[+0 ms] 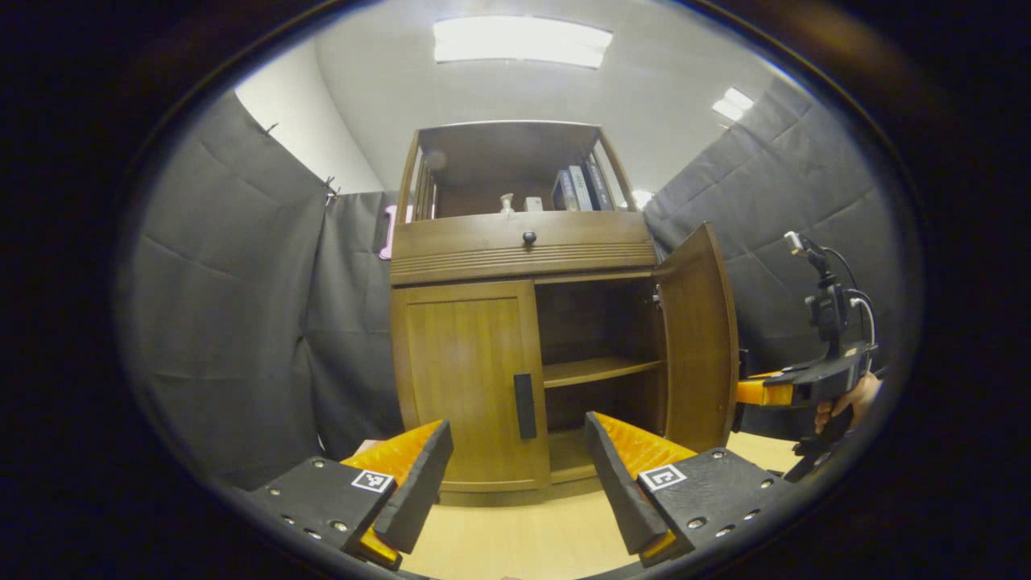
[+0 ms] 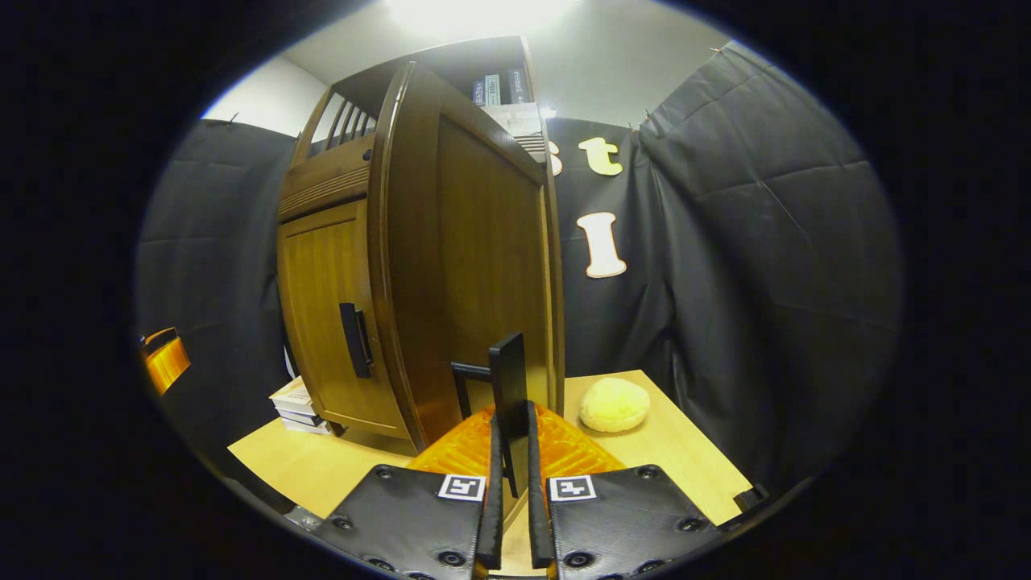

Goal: Open the right door of the double-door shoe cabinet with the right hand, and open the left door with the left hand.

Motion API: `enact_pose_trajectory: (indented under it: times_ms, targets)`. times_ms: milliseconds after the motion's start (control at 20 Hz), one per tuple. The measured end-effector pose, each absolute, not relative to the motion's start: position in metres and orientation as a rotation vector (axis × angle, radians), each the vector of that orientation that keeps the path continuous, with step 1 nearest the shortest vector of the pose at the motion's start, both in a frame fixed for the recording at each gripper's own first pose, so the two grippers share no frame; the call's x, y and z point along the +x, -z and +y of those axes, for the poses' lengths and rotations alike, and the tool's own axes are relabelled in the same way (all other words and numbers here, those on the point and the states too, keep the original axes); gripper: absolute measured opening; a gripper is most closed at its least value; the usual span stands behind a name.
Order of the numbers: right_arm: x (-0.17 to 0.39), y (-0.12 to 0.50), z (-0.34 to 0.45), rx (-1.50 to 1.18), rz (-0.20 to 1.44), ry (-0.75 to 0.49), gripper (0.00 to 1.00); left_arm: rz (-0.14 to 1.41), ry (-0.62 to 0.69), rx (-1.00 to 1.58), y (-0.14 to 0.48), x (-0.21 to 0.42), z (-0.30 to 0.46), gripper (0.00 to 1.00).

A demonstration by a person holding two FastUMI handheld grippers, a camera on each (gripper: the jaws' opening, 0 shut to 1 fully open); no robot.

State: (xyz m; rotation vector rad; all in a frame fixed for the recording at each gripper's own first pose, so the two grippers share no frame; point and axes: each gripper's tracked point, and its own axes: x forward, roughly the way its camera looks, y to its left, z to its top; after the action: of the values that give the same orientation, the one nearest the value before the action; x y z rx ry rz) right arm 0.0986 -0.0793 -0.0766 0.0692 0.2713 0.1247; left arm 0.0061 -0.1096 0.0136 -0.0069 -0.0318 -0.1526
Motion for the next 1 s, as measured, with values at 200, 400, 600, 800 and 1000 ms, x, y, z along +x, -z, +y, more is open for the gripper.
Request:
enact_pose_trajectory:
  times_ms: [200, 400, 600, 800, 1000]
  targets:
    - [0.096, 0.075, -0.097, 0.057, 0.272, -0.103, 0.14, -0.034, 0.153, 0.001, -0.015, 0.008, -0.115, 0.96]
    - [0.096, 0.077, -0.114, 0.036, 0.268, -0.068, 0.14, -0.032, 0.143, -0.004, -0.012, 0.016, -0.114, 0.96]
    - [0.098, 0.074, -0.134, 0.04, 0.263, -0.021, 0.09, -0.027, 0.142, -0.007, -0.011, 0.028, -0.116, 0.96]
    - [0.09, 0.072, -0.153, 0.036, 0.254, 0.014, 0.05, -0.032, 0.15, -0.006, -0.012, 0.044, -0.123, 0.96]
    - [0.077, 0.056, -0.167, 0.059, 0.22, 0.05, 0.05, -0.042, 0.155, -0.006, -0.012, 0.067, -0.128, 0.96]
